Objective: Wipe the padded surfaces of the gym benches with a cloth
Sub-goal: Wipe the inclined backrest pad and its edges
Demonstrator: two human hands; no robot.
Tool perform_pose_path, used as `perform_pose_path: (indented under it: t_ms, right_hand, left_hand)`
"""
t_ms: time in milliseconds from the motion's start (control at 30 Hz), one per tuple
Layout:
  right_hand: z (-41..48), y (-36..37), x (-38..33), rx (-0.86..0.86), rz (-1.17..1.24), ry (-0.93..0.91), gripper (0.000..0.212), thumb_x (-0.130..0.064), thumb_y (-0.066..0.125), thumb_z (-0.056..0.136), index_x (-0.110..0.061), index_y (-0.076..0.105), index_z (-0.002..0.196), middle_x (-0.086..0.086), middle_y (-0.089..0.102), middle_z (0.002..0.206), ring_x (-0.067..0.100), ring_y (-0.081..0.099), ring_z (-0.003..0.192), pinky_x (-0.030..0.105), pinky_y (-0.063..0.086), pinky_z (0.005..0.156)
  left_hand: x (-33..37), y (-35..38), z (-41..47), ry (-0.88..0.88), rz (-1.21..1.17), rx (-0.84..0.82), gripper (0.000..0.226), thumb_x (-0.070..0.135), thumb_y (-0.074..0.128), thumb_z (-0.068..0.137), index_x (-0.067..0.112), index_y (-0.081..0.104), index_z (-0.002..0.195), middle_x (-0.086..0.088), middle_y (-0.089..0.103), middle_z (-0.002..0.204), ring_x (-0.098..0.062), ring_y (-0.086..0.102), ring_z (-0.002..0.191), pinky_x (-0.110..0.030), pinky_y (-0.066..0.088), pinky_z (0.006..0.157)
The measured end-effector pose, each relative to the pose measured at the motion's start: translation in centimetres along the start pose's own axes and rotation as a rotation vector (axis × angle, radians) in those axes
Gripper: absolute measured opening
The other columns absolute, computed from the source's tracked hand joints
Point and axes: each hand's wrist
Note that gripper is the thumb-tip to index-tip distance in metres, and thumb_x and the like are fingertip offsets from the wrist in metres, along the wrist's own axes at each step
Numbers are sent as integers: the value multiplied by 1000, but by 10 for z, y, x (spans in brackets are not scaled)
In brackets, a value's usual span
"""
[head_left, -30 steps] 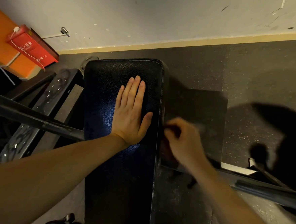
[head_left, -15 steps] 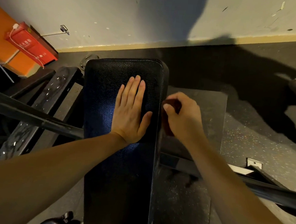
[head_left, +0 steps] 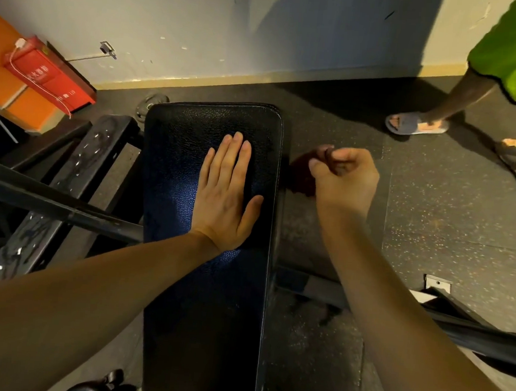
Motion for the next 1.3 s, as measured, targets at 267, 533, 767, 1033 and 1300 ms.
perform_pose_path:
  t_ms: [267, 533, 767, 1033, 1300]
  right_hand:
    - [-28, -6, 10, -292, -5, 31, 20, -8, 72, 90, -20, 72, 106, -4, 75, 96, 9, 72, 91, 39, 61, 88]
    - [-14, -14, 5, -334, -163, 90, 24, -7, 73, 88, -24, 68, 105, -5, 71, 100, 9, 70, 93, 38, 60, 89]
    - [-49, -25, 23, -441, -236, -15, 20, -12, 73, 90, -31, 66, 92, -8, 71, 89, 1, 69, 83, 20, 56, 76]
    - [-35, -19, 16, -334, -288, -60, 21, -12, 76, 87, -30, 65, 86, -8, 70, 86, 6, 69, 80, 28, 59, 76]
    - [-85, -49, 50, -611, -457, 230, 19, -16, 78, 85, -27, 63, 90, -6, 69, 90, 7, 68, 84, 21, 51, 72]
  left_hand:
    - [0, 1, -1, -13, 14, -8, 76, 42, 33, 101, -6, 21, 158, -22, 15, 168, -35, 9, 158, -58, 13, 126]
    - [-1, 1, -1, -11, 20, -20, 76, 43, 32, 101, -6, 20, 158, -22, 14, 168, -35, 8, 158, -58, 13, 126]
    - [-1, 1, 0, -7, 13, -14, 76, 43, 31, 101, -6, 20, 158, -23, 15, 168, -36, 9, 158, -59, 13, 125]
    - [0, 0, 0, 4, 8, -8, 75, 41, 33, 102, -7, 21, 158, -23, 15, 168, -36, 9, 158, -58, 12, 126]
    - [-2, 1, -1, -2, 28, -15, 75, 43, 30, 103, -6, 20, 158, -23, 15, 168, -35, 9, 158, -58, 13, 125]
Point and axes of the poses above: each hand's wrist, its own z-axis towards the middle knuckle, its own y-axis out of the palm, x = y × z
